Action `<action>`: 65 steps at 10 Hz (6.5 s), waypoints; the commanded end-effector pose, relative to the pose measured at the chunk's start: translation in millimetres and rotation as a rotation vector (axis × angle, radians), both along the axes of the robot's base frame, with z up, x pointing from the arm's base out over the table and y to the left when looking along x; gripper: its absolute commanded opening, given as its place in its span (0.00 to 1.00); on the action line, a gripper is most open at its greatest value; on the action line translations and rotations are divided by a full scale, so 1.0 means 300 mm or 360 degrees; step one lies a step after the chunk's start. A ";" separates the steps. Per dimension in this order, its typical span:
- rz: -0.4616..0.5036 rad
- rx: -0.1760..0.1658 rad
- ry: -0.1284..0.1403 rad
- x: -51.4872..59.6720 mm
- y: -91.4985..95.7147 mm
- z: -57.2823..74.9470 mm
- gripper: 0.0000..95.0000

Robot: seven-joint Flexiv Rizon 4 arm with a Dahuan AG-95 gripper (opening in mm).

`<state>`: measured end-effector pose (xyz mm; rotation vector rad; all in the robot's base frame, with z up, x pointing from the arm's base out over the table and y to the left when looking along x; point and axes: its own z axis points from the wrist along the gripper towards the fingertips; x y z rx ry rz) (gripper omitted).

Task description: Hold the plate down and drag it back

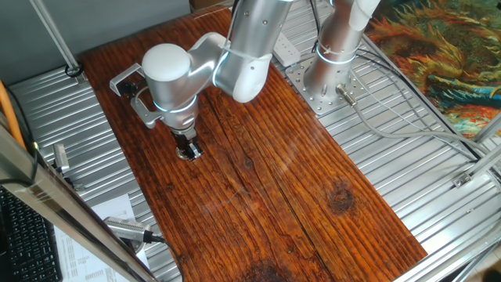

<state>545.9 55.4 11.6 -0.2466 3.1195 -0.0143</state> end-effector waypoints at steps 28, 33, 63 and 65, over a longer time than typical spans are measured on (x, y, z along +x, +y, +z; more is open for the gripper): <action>0.0048 0.0060 0.0026 -0.006 0.029 0.003 0.00; 0.0063 0.0074 0.0030 -0.005 0.033 0.002 0.00; 0.0076 0.0054 0.0034 -0.002 0.062 0.001 0.00; 0.0076 0.0060 0.0032 -0.002 0.066 0.005 0.00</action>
